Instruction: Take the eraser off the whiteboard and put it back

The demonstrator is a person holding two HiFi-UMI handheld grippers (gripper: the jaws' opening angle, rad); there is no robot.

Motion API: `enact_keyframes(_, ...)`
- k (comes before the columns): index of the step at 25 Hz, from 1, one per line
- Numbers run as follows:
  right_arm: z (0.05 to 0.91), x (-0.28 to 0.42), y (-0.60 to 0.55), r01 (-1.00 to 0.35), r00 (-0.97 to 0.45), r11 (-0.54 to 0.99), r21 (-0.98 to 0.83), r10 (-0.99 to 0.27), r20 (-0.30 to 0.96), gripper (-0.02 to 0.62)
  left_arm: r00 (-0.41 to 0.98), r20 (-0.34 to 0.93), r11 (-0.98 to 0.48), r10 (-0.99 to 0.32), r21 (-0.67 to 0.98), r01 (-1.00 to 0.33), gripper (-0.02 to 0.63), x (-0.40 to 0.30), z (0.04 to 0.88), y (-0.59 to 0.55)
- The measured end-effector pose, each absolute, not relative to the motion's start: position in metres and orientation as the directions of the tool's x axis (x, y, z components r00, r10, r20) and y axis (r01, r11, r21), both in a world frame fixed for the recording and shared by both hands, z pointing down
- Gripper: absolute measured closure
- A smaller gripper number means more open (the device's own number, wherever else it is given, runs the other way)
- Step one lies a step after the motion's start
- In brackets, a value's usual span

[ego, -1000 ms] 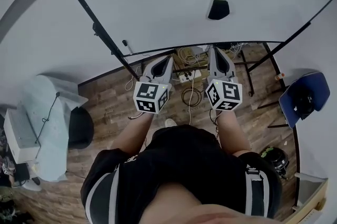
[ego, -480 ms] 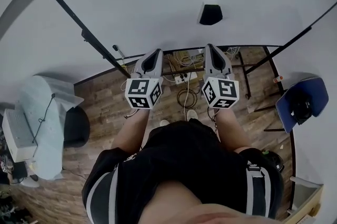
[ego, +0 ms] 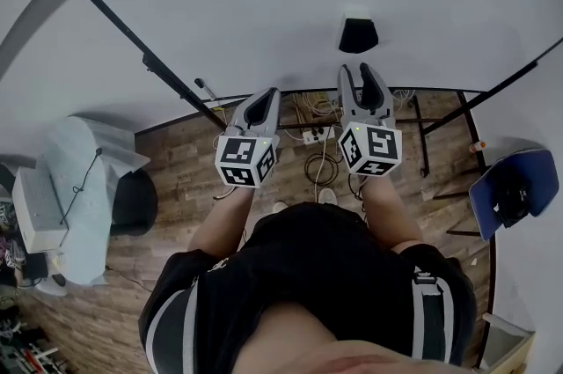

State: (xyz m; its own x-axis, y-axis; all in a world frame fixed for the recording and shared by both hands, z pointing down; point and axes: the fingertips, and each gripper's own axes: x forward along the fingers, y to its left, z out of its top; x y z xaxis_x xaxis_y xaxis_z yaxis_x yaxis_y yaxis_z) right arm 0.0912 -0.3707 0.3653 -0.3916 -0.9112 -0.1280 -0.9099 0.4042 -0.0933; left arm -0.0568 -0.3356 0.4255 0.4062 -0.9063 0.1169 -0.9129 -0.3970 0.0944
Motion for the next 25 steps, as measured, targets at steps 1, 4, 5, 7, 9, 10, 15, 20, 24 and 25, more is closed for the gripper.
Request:
enact_keyframes(1, 0.362, 0.09, -0.376, -0.91, -0.391, 0.404, -0.09, -0.911, -0.132, 0.459, 0.402, 0.121, -0.393, -0.908, 0.091, -0.915, 0.597, -0.058, 0.427, -0.337)
enact_keyframes(4, 0.355, 0.091, -0.393, -0.92, -0.371, 0.383, -0.079, -0.919, -0.137, 0.44, 0.381, 0.126, -0.373, -0.916, 0.085, -0.924, 0.597, -0.065, 0.428, -0.341)
enact_keyframes(5, 0.354, 0.092, -0.398, -0.926, -0.358, 0.37, -0.078, -0.924, -0.133, 0.433, 0.372, 0.127, -0.363, -0.92, 0.086, -0.928, 0.597, -0.068, 0.428, -0.342)
enact_keyframes(7, 0.353, 0.096, -0.41, -0.939, -0.324, 0.334, -0.079, -0.939, -0.119, 0.416, 0.353, 0.127, -0.344, -0.927, 0.088, -0.935, 0.597, -0.076, 0.429, -0.344)
enact_keyframes(9, 0.353, 0.101, -0.422, -0.951, -0.288, 0.297, -0.081, -0.952, -0.105, 0.391, 0.338, 0.126, -0.328, -0.933, 0.089, -0.94, 0.597, -0.081, 0.429, -0.347)
enact_keyframes(10, 0.353, 0.103, -0.426, -0.955, -0.277, 0.285, -0.08, -0.956, -0.098, 0.382, 0.331, 0.125, -0.321, -0.935, 0.091, -0.943, 0.597, -0.083, 0.429, -0.349)
enact_keyframes(15, 0.355, 0.1, -0.441, -0.955, -0.285, 0.289, -0.066, -0.956, -0.068, 0.368, 0.296, 0.13, -0.284, -0.946, 0.102, -0.953, 0.597, -0.093, 0.433, -0.349)
enact_keyframes(20, 0.361, 0.097, -0.458, -0.957, -0.284, 0.286, -0.054, -0.958, -0.03, 0.368, 0.269, 0.132, -0.257, -0.954, 0.104, -0.961, 0.597, -0.1, 0.434, -0.347)
enact_keyframes(24, 0.362, 0.096, -0.467, -0.954, -0.297, 0.297, -0.049, -0.955, -0.005, 0.368, 0.254, 0.144, -0.24, -0.956, 0.106, -0.965, 0.597, -0.104, 0.438, -0.345)
enact_keyframes(25, 0.362, 0.095, -0.467, -0.953, -0.299, 0.299, -0.044, -0.954, -0.007, 0.368, 0.251, 0.146, -0.237, -0.957, 0.107, -0.966, 0.597, -0.105, 0.439, -0.345)
